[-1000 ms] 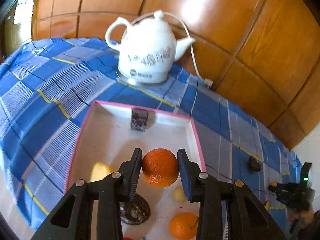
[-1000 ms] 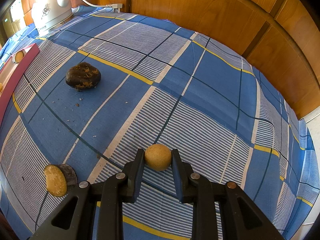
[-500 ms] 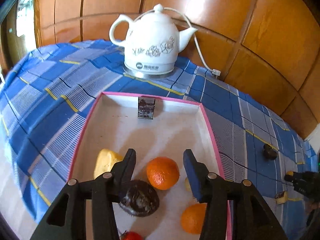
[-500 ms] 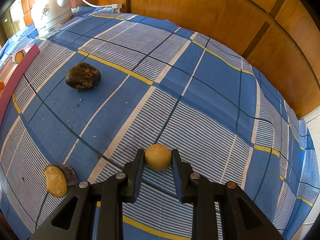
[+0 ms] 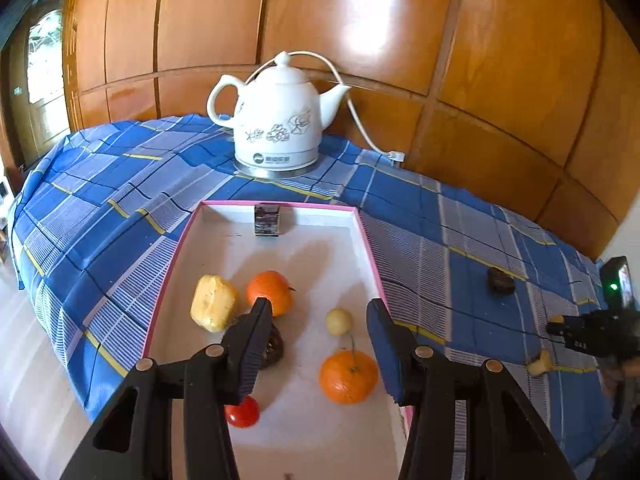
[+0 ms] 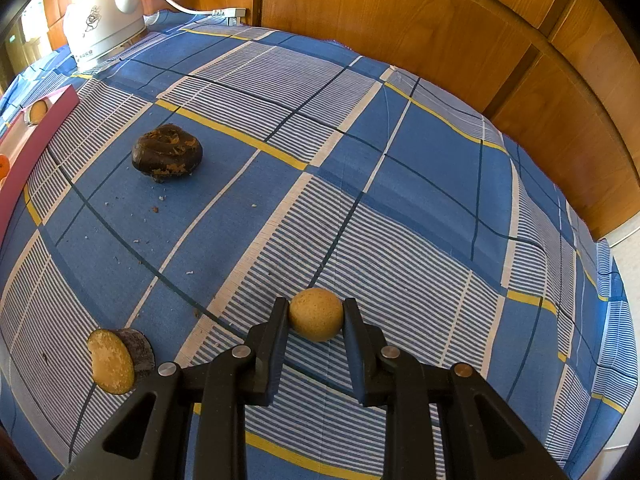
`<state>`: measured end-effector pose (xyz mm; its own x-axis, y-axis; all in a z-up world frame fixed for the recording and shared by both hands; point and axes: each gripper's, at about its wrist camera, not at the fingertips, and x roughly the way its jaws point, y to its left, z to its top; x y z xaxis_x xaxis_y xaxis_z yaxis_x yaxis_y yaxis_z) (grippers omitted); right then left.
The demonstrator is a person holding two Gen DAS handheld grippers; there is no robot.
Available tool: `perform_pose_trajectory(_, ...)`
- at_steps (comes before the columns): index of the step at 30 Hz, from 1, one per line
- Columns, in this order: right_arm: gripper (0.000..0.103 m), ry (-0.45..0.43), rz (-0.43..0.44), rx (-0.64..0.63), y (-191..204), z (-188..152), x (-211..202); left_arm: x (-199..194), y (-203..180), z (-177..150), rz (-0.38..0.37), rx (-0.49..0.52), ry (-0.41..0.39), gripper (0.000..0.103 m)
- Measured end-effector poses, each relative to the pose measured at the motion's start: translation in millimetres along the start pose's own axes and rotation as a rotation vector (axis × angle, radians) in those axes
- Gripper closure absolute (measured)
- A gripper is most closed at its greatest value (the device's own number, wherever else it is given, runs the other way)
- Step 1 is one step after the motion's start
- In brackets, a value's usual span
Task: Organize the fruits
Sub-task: 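Carry the orange into the tray and open the left gripper while the right holds the tan fruit, then carry the tan round fruit into the tray and open the right gripper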
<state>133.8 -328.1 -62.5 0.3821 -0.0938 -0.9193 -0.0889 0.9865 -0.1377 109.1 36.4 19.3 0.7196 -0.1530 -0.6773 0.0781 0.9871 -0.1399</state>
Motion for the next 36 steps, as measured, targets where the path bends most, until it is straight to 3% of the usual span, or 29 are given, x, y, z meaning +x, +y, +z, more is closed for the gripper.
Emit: perform_pose_trajectory(36,0.076,-0.005,-0.004,0.004,1.1,-1.1,-3.3,-17.3,1.7,-29.2,-0.013,0.040,0.034,0.053)
